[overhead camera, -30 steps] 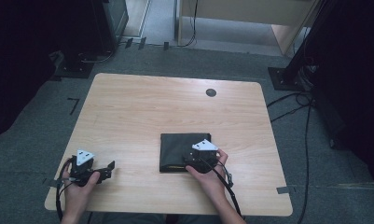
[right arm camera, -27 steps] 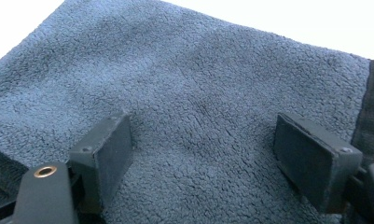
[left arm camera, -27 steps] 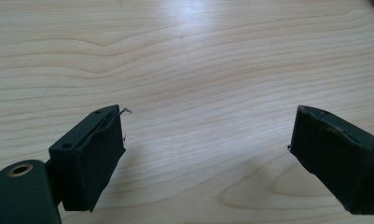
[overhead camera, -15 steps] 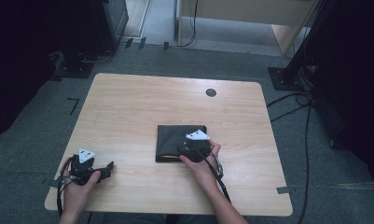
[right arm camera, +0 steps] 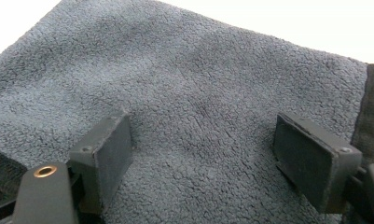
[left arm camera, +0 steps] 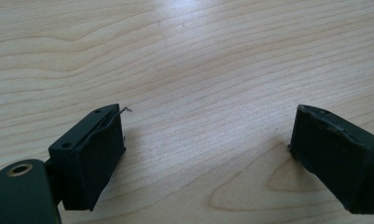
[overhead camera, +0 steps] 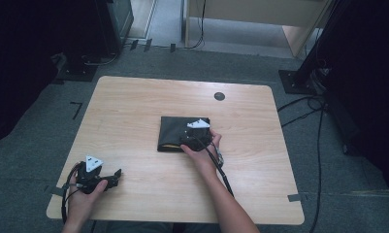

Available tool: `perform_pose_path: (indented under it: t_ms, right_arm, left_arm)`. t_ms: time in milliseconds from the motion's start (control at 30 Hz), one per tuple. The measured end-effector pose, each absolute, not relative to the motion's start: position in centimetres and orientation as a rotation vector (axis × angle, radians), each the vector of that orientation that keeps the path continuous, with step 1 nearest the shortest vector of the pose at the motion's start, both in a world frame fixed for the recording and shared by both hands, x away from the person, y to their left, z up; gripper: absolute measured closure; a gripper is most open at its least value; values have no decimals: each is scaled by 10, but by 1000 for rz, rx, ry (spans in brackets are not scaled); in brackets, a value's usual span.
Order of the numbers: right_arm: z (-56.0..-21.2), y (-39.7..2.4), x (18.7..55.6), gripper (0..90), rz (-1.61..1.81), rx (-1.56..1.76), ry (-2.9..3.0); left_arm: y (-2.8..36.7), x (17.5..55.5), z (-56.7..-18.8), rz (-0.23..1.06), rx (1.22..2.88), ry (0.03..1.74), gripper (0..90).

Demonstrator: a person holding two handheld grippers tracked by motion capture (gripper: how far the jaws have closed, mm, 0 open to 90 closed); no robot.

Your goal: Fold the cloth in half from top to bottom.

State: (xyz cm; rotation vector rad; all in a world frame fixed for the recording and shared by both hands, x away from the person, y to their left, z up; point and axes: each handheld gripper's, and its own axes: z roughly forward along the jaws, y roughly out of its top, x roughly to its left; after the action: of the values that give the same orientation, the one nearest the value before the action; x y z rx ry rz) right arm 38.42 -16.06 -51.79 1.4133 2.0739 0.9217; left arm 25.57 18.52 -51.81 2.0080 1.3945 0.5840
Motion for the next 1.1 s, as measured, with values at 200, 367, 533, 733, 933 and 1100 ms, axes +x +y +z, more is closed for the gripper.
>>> perform_pose_path:
  t_ms: [200,367,533,733,933,1100]
  right_arm:
    - [-518,-157,400,192,920,1422,2076]
    - [-516,-162,393,196,941,1408,2079]
    - [-511,-172,376,186,958,1375,2104]
    - [-506,-192,360,181,956,1364,2109]
    - [-491,-216,337,151,1015,1333,2106]
    - [-482,-243,316,136,1026,1330,2081]
  left_arm:
    - [185,256,-518,584,2007,1394,95]
    - [185,256,-518,584,2005,1394,95]
    - [185,256,-518,584,2006,1394,95]
    - [185,256,-518,584,2007,1394,95]
    - [185,256,-518,583,2007,1394,95]
    - [185,256,-518,582,2007,1397,96]
